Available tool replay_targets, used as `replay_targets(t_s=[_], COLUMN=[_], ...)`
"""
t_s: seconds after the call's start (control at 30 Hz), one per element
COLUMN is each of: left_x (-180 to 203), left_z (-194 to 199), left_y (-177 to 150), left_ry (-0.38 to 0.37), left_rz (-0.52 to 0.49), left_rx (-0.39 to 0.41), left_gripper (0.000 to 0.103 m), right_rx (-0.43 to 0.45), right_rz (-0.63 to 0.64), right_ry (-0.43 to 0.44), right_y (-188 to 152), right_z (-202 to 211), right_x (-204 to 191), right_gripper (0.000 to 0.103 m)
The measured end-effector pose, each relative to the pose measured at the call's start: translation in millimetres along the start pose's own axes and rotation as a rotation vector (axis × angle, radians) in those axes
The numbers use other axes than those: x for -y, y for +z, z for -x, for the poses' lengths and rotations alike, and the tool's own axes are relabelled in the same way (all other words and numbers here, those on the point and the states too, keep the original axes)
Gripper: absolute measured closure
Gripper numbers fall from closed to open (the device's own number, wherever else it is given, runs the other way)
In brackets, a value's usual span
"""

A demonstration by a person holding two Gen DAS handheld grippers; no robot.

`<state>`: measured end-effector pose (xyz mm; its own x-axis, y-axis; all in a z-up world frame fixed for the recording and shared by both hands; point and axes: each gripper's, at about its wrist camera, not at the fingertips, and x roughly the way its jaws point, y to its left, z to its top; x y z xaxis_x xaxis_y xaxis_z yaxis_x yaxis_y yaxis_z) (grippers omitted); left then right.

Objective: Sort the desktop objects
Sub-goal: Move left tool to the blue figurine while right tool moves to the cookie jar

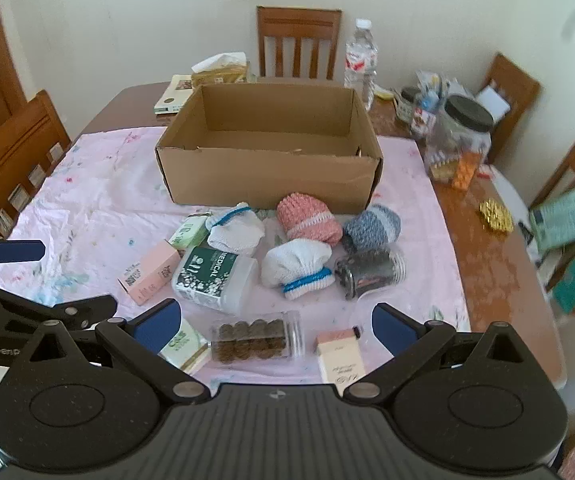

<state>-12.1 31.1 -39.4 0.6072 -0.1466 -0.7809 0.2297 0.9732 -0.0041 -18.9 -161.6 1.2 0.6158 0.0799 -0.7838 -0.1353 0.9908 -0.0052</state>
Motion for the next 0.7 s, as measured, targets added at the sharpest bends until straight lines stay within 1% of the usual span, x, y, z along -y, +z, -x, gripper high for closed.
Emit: replay_targets(t_s=[0.07,0.2,0.37,0.53,0.7], left_x=[-4.0,-8.2,-7.5,-11.2,-11.2], left_z=[-7.7,-19.8,-37.4,-49.2,-61.6], left_y=[-8.1,-24.3,-39.7,-50.8,-54.8], left_ry=[-0.001,-0.003,0.0,-0.033,-0.064], left_rz=[0.008,0.012,-0.024,-0.025,-0.072], left_rx=[-0.017,-0.029,-0.064,-0.033,-0.041], left_gripper=[0.001,0.001,0.001,0.001,0.004], right_rx=[0.007,-0.019,-0.062,-0.089,-0.105], right_rz=[0.04,0.078,0.095,0.081,0.083], right_ry=[0.005,0.015,0.012,0.014,0.015], right_y=[-3.5,-12.2,-24.7,-33.3,-42.5], right_z=[-5.0,-17.8,-31.4,-40.6,-48.0], right_x=[-0.3,-2.2,-4.0,-0.1,5.8], right_gripper=[0.0,0.0,0.0,0.0,0.0])
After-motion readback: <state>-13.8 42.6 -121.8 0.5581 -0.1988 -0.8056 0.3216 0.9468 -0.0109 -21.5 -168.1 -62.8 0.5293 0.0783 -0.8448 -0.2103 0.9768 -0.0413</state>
